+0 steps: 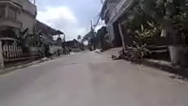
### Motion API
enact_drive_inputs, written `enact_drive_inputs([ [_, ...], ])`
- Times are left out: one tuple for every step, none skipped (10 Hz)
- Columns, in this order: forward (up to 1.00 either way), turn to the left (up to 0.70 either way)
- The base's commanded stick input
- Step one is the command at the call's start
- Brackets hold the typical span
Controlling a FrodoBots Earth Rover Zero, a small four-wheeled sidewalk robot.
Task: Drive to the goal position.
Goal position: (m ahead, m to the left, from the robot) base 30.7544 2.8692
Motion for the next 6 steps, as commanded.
enact_drive_inputs([
  [1.00,0.00],
  [1.00,0.00],
  [1.00,0.00],
  [1.00,0.00],
  [1.00,0.00],
  [1.00,0.00],
])
